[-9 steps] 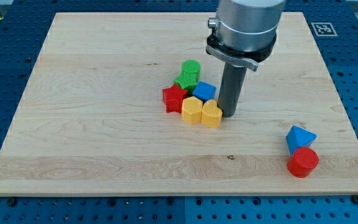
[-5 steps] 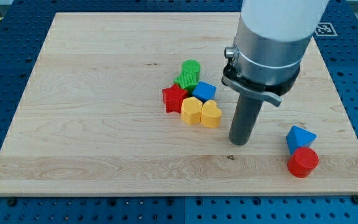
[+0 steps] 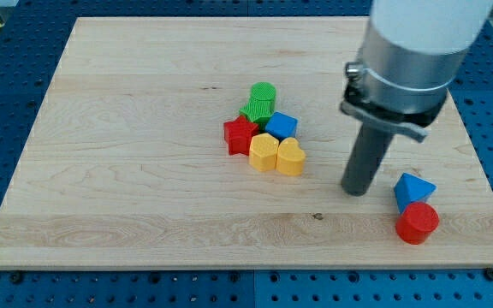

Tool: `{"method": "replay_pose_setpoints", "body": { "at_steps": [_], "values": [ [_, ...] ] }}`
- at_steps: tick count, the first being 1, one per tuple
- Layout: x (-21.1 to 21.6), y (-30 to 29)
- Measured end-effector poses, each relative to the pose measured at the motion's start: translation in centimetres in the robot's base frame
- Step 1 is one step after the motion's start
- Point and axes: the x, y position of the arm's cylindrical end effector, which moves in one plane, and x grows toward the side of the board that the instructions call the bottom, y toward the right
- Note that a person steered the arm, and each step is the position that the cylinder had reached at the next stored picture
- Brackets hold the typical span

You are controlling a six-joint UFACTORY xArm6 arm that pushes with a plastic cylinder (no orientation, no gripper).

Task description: Move your arm closer to the red circle

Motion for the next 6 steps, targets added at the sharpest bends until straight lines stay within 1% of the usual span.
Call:
{"method": "replay_pose_setpoints", "body": {
  "at_steps": [1,2,3,4,5,6],
  "values": [
    [-2.0,3.3],
    [-2.1,3.5],
    [-3.5,4.7],
    [-4.6,7.5],
    [-4.0,12.9],
    [-2.1,17.2]
  ]
}}
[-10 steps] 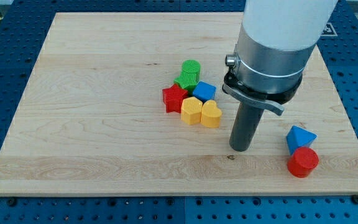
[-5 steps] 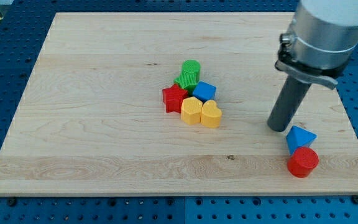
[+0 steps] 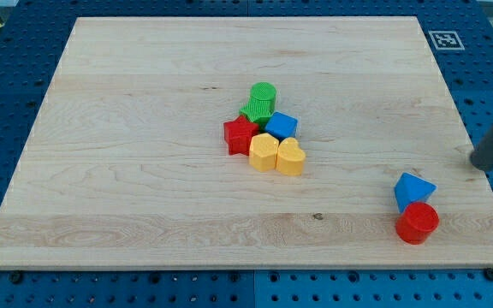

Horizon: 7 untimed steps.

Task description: Move your arm closer to the red circle

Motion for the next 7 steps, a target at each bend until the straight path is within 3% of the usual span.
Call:
{"method": "replay_pose_setpoints", "body": {
  "at_steps": [1,3,7],
  "values": [
    [4.5,3.2],
    [9.8,1.9],
    [10.3,-9.4]
  ]
}}
